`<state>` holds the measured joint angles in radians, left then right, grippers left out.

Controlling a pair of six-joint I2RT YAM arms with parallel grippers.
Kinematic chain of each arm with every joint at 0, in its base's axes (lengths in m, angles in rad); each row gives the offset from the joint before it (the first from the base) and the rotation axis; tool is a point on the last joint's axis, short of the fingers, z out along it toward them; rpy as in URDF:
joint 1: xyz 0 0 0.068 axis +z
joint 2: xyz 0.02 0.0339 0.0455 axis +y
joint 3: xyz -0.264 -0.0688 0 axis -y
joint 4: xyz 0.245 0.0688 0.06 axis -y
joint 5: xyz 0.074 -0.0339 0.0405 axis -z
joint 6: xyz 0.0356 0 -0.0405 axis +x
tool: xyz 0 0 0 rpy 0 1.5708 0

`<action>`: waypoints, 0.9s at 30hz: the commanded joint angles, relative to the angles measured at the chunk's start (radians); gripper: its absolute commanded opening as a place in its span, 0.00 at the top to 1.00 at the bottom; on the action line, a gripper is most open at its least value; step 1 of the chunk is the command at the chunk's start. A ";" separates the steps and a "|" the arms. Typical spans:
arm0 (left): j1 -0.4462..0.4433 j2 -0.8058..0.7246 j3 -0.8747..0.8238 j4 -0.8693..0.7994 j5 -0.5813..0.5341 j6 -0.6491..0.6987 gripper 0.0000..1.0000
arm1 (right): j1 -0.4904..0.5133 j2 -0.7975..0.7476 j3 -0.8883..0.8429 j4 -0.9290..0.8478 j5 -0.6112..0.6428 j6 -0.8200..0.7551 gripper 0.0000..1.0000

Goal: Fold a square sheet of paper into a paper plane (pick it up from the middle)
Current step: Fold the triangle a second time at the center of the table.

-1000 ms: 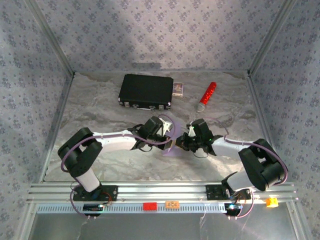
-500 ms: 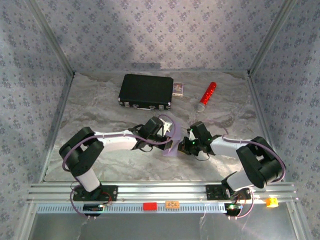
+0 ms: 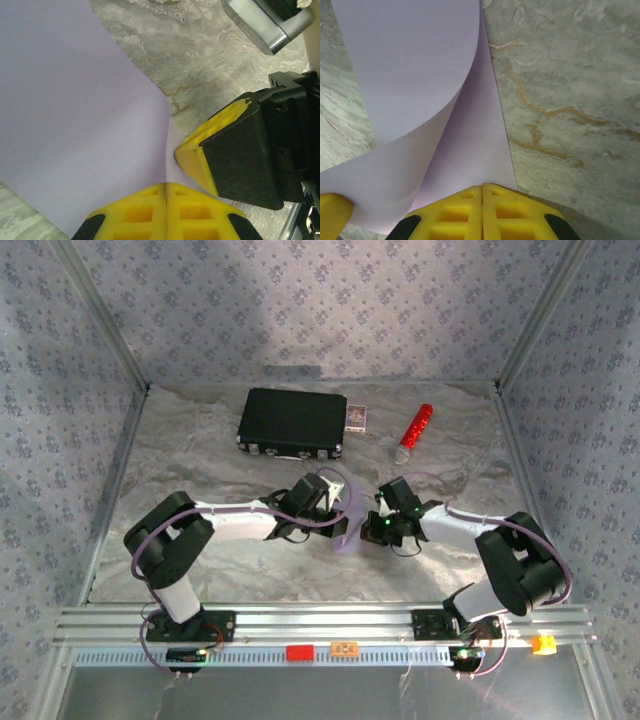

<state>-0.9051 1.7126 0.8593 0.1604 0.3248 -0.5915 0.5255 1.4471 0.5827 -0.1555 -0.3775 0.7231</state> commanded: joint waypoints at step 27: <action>-0.006 0.015 0.010 0.025 -0.018 -0.005 0.89 | 0.006 0.034 -0.046 0.172 -0.084 0.109 0.90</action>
<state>-0.9051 1.7233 0.8593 0.1616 0.3176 -0.6037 0.5282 1.4754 0.5446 0.0124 -0.4458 0.8227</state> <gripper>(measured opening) 0.109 0.103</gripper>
